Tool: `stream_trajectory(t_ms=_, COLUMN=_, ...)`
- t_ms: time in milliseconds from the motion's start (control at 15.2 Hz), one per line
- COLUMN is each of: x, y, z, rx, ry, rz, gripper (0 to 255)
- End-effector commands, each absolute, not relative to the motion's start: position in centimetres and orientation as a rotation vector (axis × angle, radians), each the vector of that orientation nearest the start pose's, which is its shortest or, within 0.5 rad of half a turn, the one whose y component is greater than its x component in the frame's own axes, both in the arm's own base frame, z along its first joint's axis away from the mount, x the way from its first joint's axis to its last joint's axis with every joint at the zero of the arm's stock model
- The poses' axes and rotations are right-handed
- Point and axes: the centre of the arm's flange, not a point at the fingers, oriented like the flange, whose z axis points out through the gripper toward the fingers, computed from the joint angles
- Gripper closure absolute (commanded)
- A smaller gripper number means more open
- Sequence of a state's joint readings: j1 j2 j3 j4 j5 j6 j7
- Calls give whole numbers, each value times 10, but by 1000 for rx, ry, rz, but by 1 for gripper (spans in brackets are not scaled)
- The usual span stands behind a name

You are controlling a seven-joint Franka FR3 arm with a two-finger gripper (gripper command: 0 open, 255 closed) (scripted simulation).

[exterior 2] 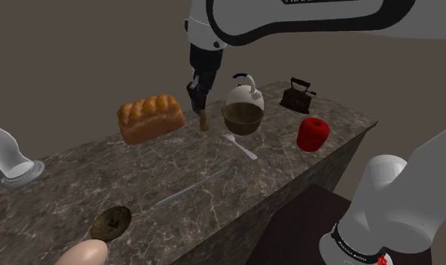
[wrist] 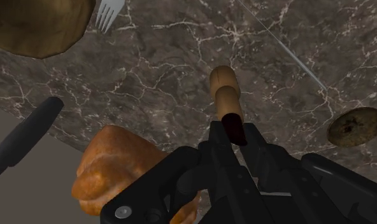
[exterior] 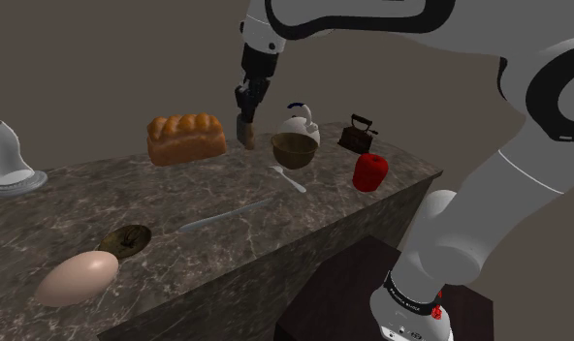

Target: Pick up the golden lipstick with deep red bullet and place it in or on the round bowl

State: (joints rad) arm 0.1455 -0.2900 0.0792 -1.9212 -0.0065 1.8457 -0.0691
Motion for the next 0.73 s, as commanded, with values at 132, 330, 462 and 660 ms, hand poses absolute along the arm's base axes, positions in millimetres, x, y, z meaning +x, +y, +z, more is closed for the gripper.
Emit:
stream_trajectory(t_ms=132, x=474, y=86, z=643, rx=-3102, ry=-459, rz=-338, gripper=255)
stream_trajectory(t_ms=330, x=475, y=47, z=650, rx=-3102, ry=-459, rz=-338, gripper=255)
stream_trajectory(t_ms=462, x=476, y=21, z=655, rx=-3102, ry=-459, rz=-338, gripper=255)
stream_trajectory(t_ms=660, x=476, y=-18, z=662, rx=-3102, ry=-459, rz=-338, gripper=255)
